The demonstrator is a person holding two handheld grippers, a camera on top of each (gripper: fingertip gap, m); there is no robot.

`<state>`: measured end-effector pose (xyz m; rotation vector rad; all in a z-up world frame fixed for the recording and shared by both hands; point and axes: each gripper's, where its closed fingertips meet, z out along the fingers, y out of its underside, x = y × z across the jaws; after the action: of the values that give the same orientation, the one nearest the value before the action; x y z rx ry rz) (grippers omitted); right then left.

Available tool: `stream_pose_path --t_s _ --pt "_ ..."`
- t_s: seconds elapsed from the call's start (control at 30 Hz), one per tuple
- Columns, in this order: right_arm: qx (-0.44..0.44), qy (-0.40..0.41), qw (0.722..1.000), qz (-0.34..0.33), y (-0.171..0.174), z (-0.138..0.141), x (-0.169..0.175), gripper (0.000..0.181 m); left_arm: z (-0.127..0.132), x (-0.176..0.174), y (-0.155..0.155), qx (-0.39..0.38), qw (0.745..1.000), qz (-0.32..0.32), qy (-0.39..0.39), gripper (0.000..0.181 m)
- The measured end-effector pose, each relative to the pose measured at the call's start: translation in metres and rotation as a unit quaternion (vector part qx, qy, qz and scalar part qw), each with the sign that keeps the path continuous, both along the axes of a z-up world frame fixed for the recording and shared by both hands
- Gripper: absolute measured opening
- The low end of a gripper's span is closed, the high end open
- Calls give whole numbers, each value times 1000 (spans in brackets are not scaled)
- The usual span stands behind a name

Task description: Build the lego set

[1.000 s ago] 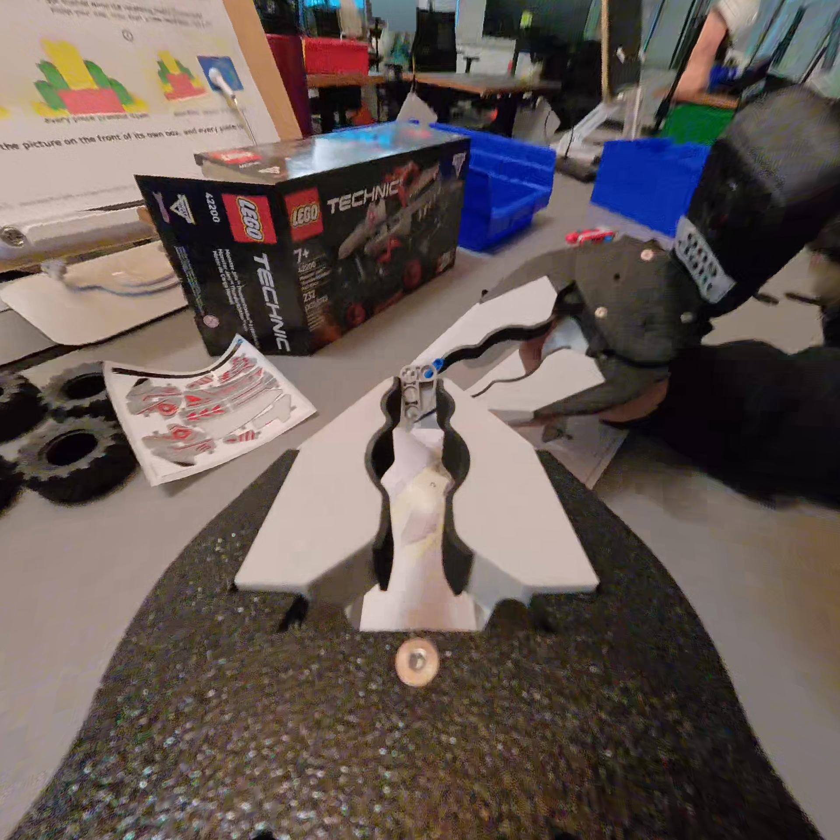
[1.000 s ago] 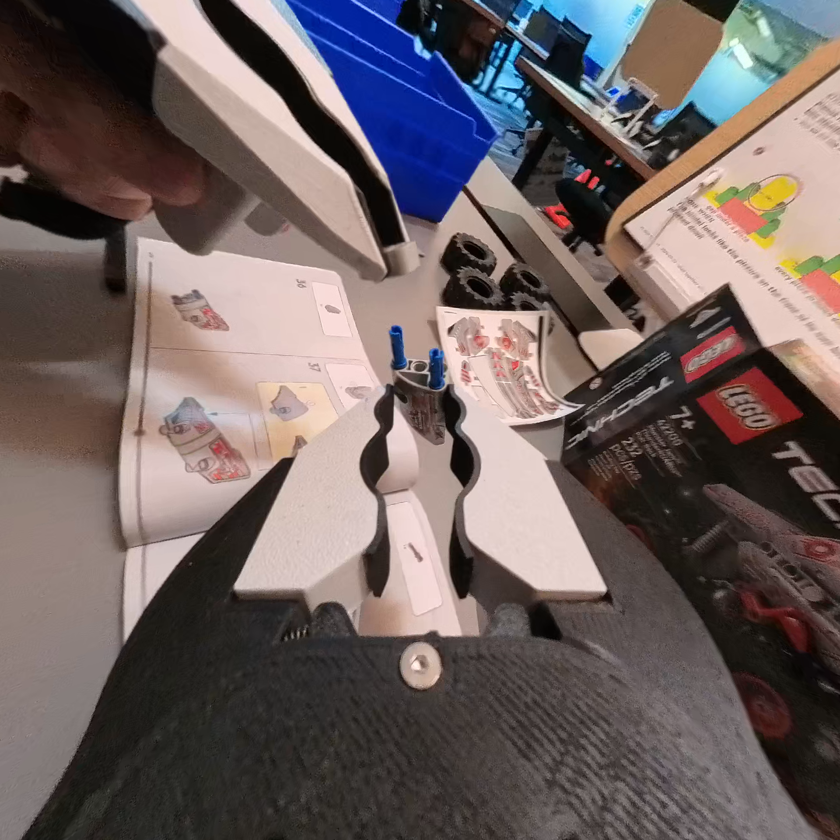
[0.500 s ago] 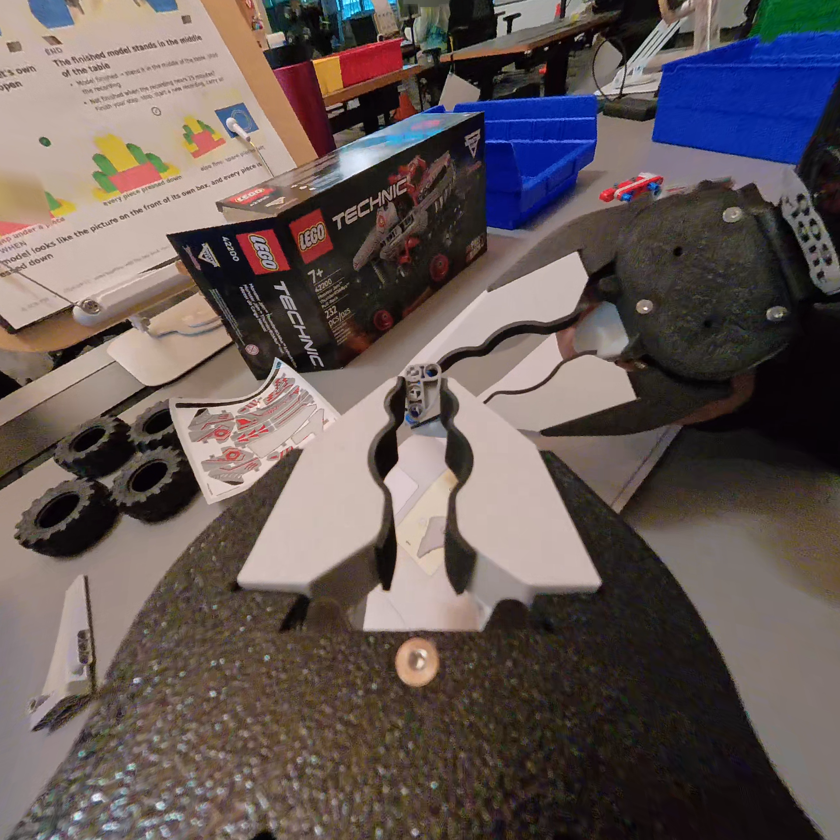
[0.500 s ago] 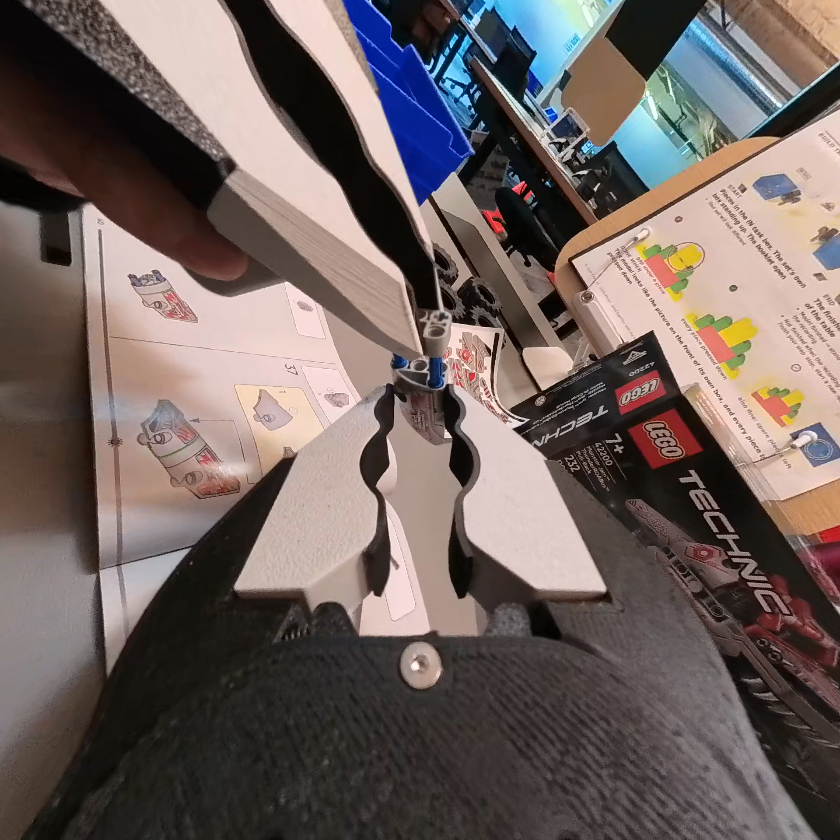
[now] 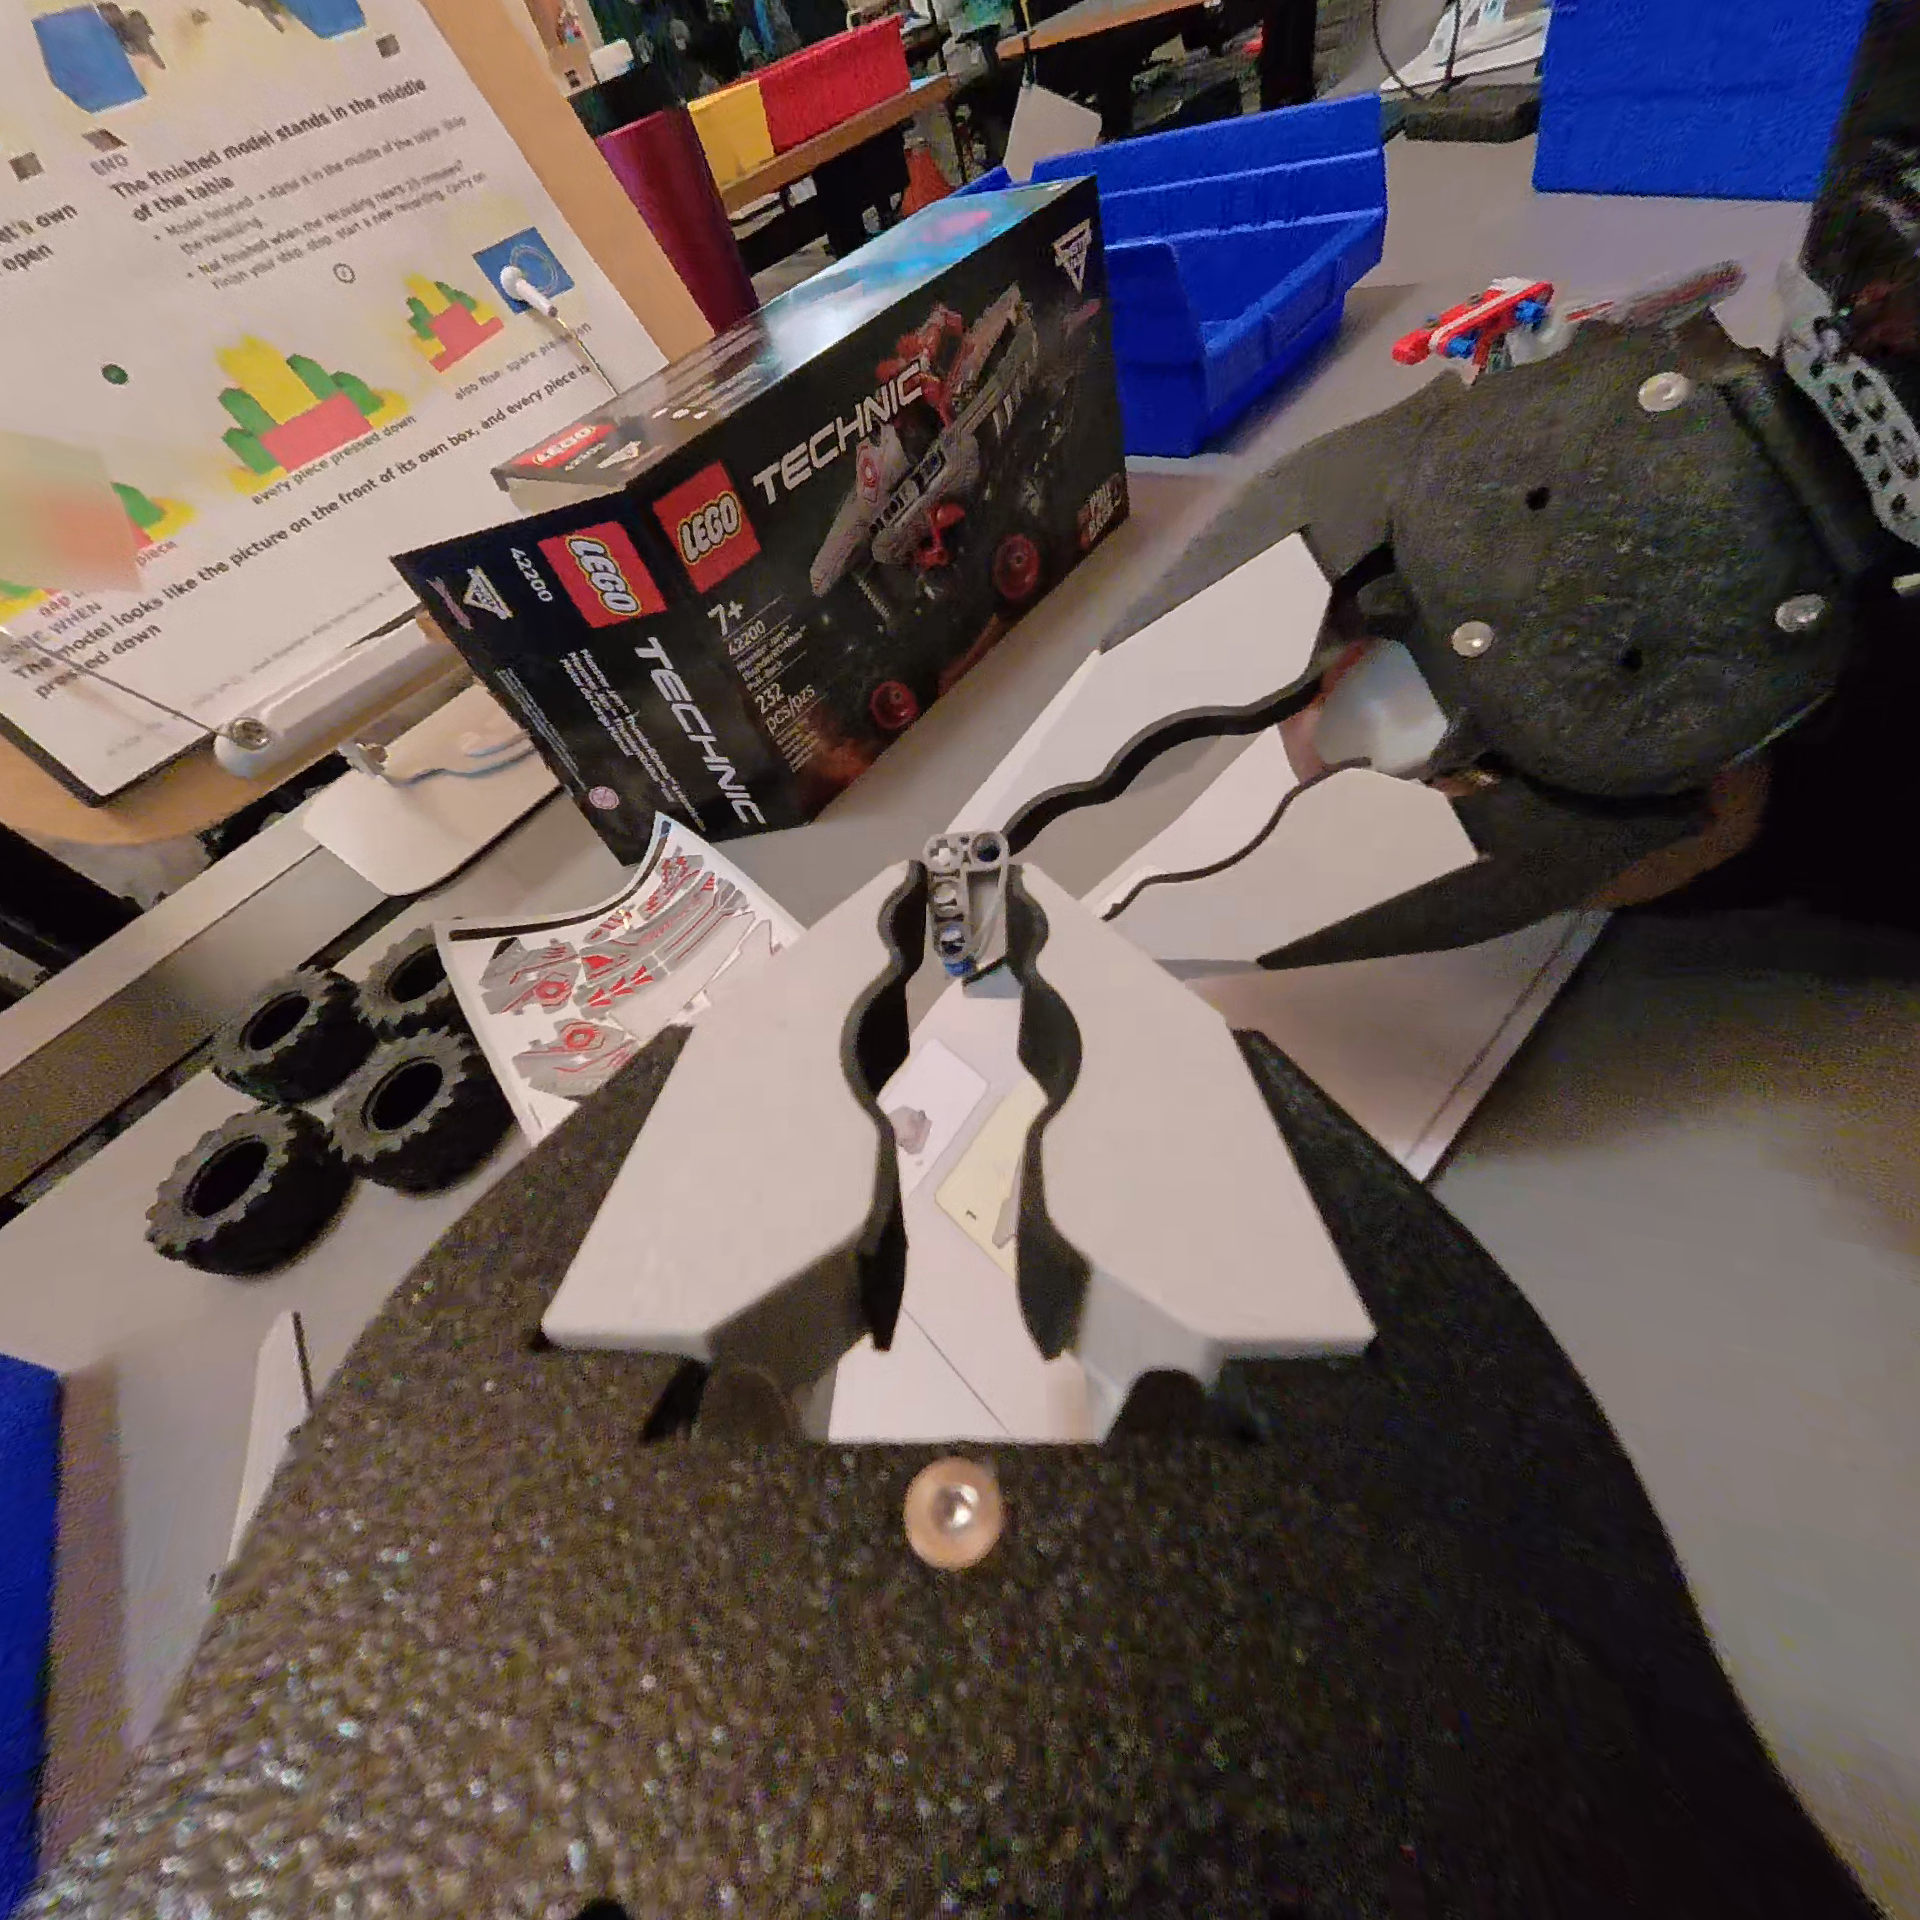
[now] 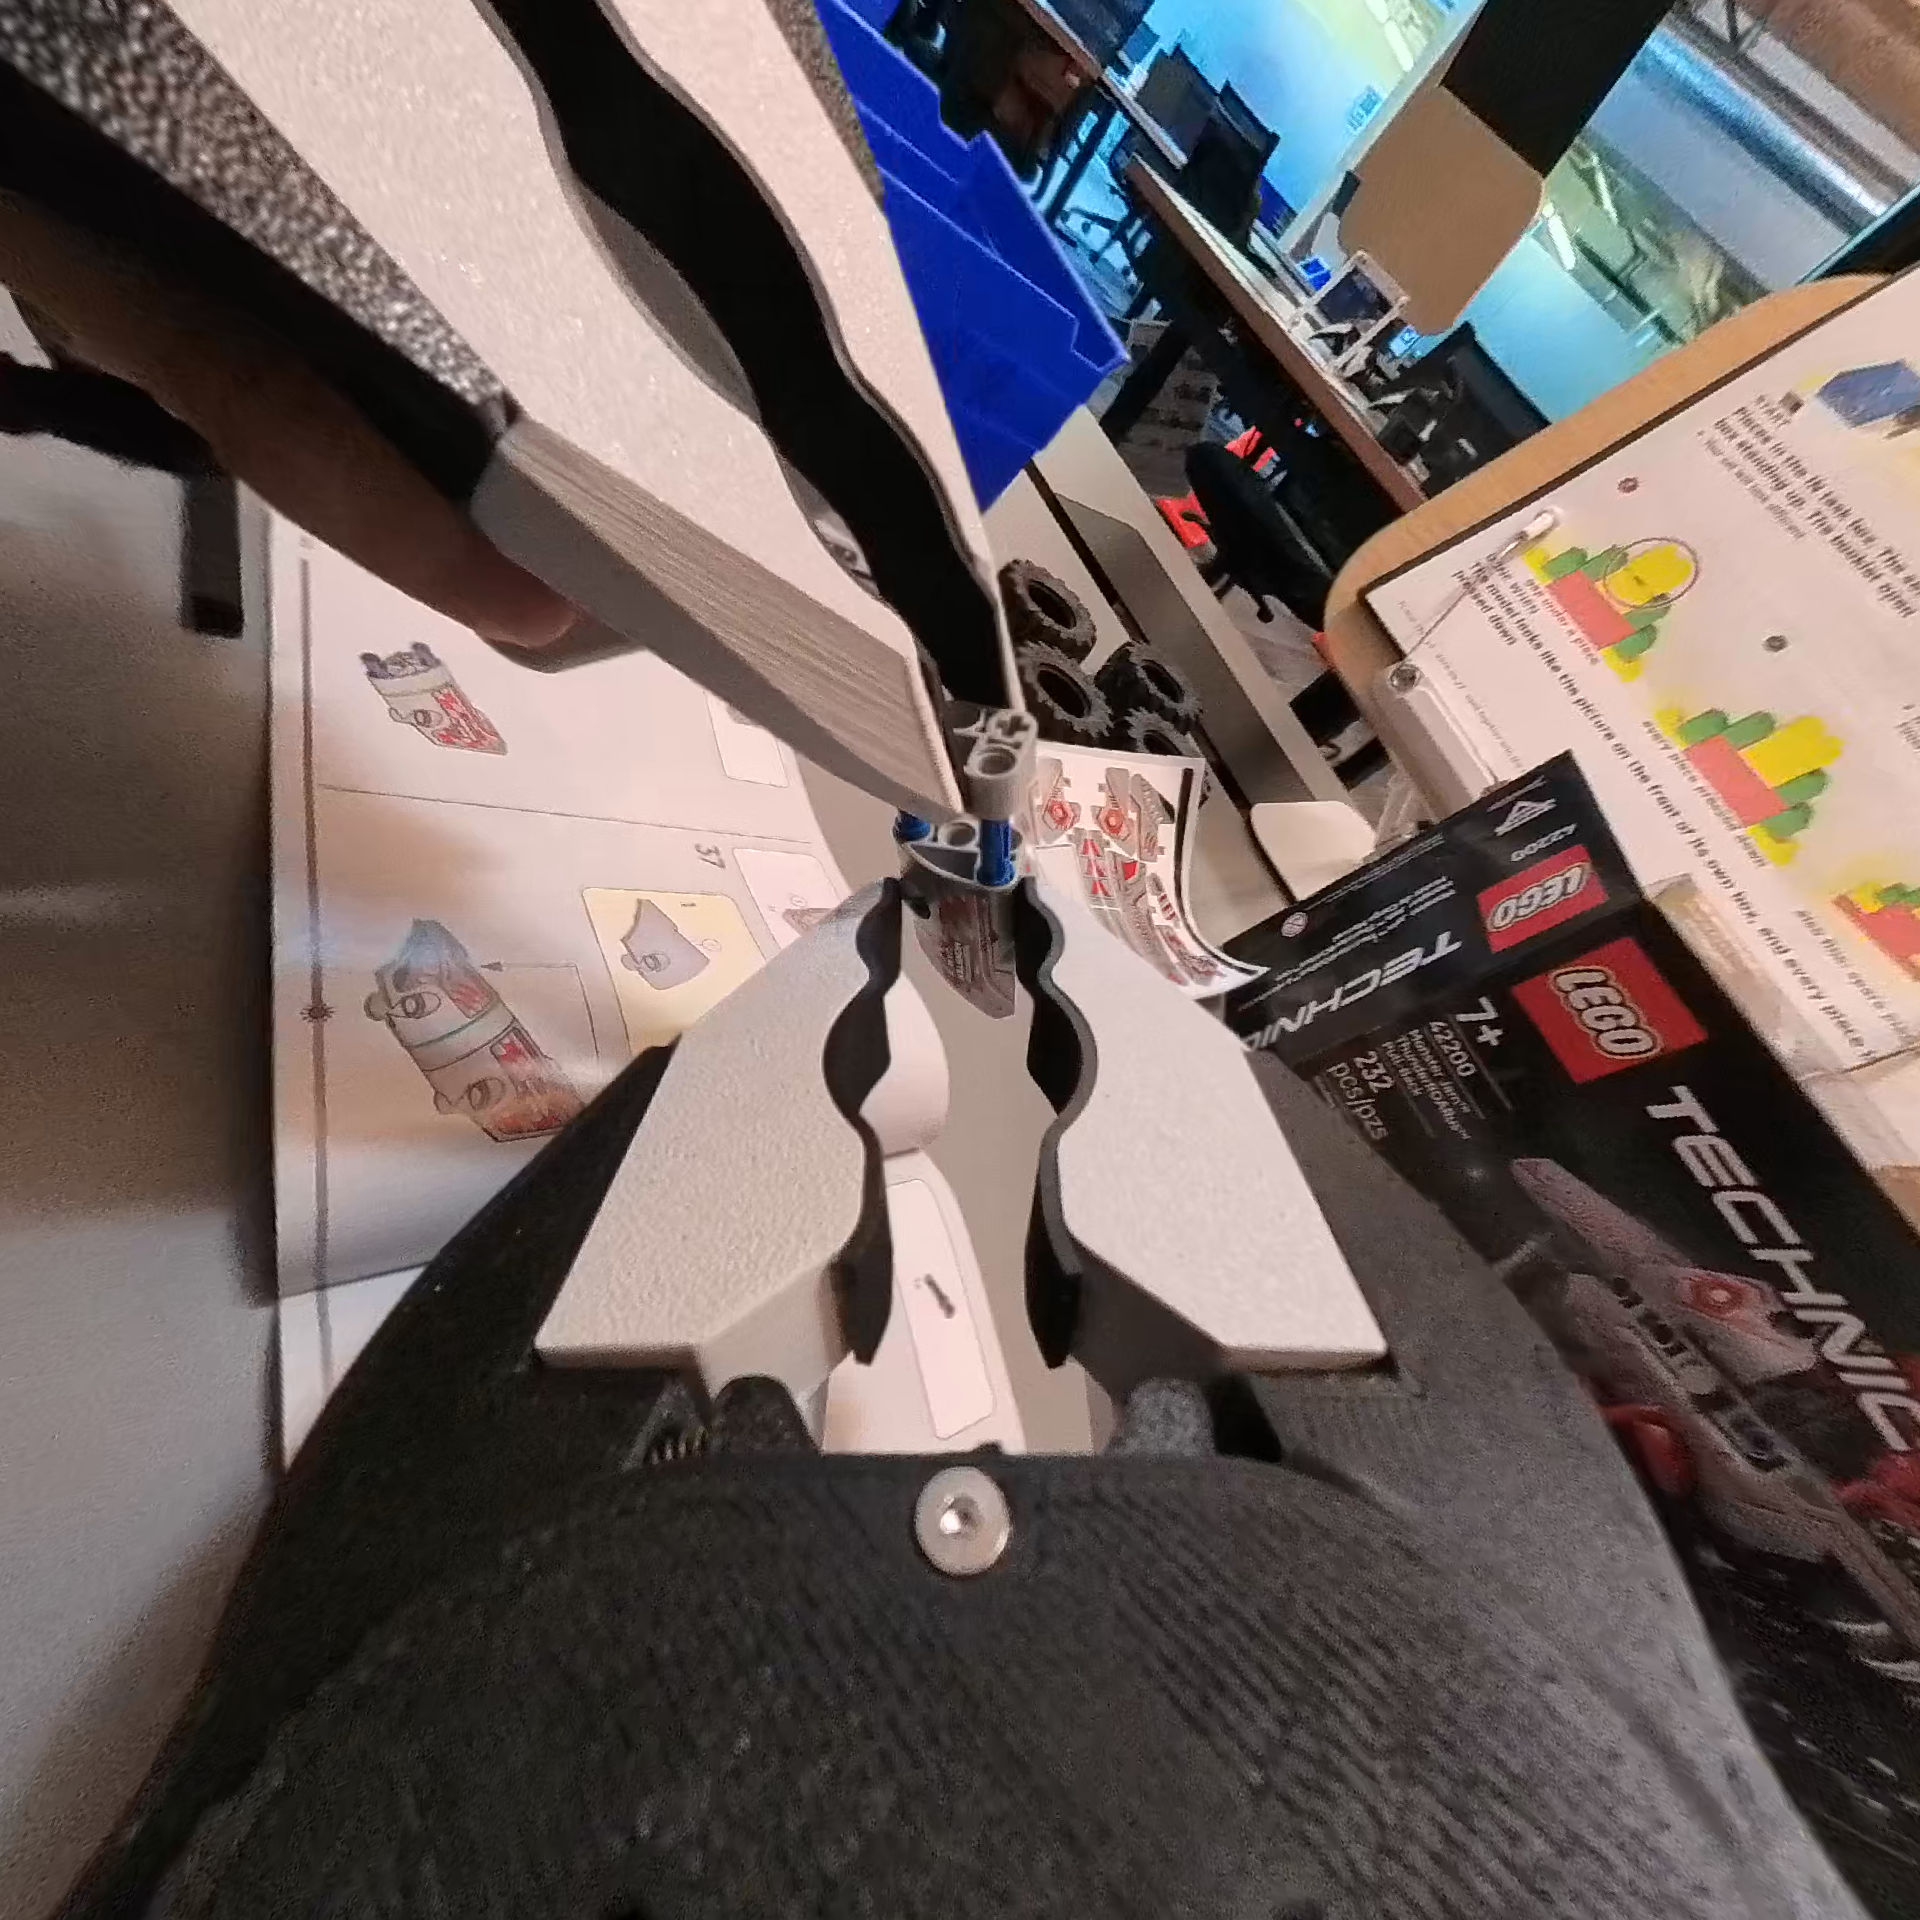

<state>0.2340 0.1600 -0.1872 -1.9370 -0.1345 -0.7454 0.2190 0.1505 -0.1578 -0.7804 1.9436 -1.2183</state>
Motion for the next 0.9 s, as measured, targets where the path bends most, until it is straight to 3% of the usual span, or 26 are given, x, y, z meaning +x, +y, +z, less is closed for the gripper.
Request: stream_pose_path --t_s 0.03,0.43,0.9 --pt "3 5 1000 -1 0 0 1 20 -1 0 0 -3 1000 1 6 12" --pt "39 26 999 8 0 6 0 20 7 0 -2 -6 1000 3 -28 12" --pt "26 13 999 14 0 3 0 20 2 1 -2 -44 999 -4 3 12"
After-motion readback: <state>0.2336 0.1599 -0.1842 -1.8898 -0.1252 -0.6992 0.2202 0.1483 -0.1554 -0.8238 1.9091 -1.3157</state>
